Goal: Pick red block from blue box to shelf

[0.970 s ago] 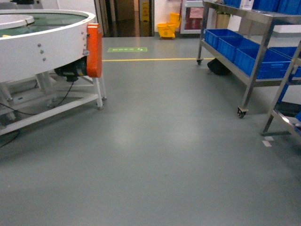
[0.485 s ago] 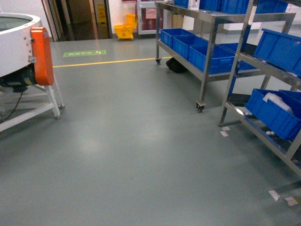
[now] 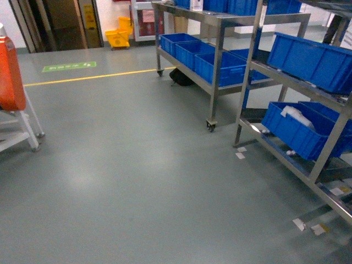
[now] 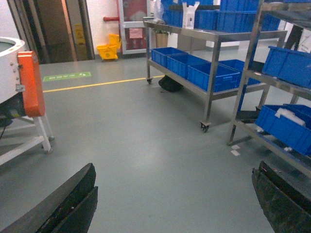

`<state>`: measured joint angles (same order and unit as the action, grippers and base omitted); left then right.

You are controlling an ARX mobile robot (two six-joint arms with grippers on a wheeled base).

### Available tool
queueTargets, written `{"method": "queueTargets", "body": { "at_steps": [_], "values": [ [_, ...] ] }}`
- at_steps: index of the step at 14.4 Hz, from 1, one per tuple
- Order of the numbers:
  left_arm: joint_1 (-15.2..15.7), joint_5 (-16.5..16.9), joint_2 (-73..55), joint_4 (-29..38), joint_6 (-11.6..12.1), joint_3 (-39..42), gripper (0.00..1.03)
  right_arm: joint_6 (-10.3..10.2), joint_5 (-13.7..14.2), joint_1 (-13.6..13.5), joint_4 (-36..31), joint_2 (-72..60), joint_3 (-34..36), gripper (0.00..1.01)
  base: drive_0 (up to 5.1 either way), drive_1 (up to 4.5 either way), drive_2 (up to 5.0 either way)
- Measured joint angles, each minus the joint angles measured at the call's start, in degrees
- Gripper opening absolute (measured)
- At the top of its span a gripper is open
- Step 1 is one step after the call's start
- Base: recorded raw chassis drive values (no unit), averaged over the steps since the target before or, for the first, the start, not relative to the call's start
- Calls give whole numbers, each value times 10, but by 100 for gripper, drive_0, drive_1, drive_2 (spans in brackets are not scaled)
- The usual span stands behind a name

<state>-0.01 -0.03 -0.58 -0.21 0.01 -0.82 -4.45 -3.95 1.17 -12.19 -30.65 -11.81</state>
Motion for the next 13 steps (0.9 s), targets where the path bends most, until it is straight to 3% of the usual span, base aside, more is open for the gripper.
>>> {"method": "queueTargets", "body": {
  "at_steps": [13],
  "values": [
    [0, -2, 0, -2, 0, 0, 98, 0, -1, 0, -1, -1, 0, 28, -159, 230, -547]
  ]
}}
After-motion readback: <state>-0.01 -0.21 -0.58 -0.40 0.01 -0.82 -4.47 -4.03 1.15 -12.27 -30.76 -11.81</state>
